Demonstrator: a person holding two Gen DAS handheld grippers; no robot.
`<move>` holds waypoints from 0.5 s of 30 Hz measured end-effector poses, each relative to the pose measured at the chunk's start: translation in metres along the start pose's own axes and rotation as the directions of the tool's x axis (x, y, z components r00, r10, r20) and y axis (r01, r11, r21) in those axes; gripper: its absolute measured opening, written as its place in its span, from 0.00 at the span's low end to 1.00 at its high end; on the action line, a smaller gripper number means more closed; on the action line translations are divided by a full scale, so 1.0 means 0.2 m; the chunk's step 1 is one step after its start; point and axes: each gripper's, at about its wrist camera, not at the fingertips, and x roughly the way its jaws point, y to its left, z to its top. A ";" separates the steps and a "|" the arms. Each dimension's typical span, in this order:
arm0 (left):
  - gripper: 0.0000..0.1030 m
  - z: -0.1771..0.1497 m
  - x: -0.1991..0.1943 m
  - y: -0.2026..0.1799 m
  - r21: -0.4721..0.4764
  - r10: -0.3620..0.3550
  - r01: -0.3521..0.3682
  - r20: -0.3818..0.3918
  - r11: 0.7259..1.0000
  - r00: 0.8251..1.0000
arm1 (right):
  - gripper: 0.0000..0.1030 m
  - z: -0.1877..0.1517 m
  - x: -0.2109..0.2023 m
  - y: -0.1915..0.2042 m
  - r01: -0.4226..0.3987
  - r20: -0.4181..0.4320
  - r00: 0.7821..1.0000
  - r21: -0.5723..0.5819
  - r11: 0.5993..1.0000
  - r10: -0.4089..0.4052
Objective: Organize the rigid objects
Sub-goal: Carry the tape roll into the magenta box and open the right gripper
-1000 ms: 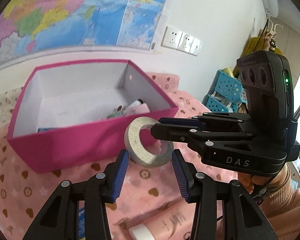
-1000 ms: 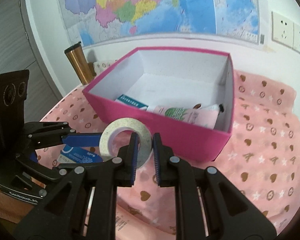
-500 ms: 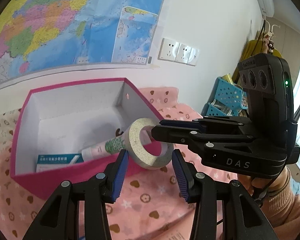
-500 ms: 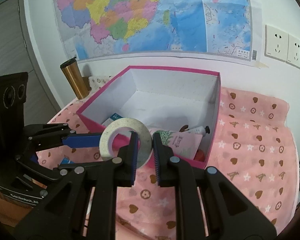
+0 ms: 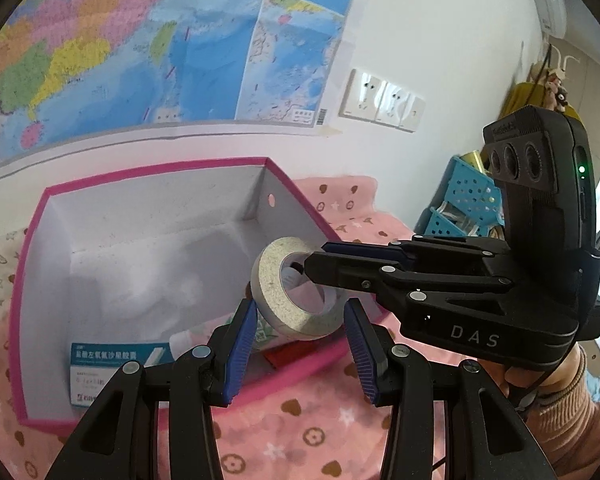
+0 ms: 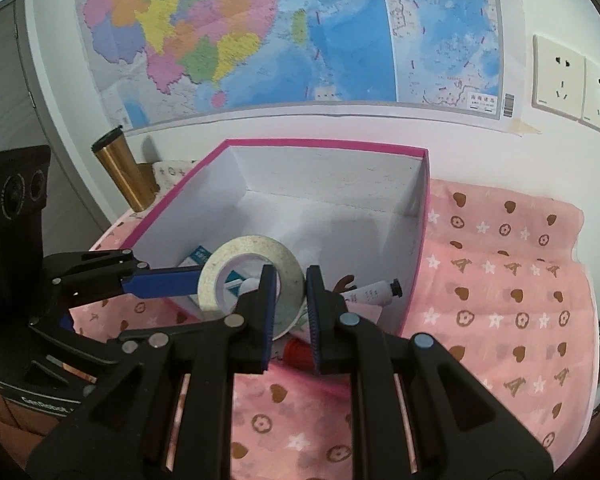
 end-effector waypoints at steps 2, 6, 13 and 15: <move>0.44 0.01 0.04 0.02 -0.008 0.001 -0.001 -0.013 1.000 1.000 | 0.16 0.02 0.04 -0.02 0.012 -0.012 1.000 -0.004 1.000 -0.012; 0.44 0.04 0.09 0.07 -0.034 -0.011 0.010 -0.029 0.999 1.000 | 0.16 0.04 0.10 -0.04 0.026 -0.029 0.999 -0.001 1.000 -0.026; 0.43 0.08 0.19 0.13 -0.054 -0.002 -0.002 -0.061 0.999 0.998 | 0.16 0.08 0.22 -0.10 0.053 -0.067 0.996 0.013 0.999 -0.052; 0.43 0.08 0.22 0.14 -0.059 0.002 -0.006 -0.069 0.998 0.998 | 0.16 0.09 0.24 -0.11 0.059 -0.079 0.995 0.015 0.998 -0.058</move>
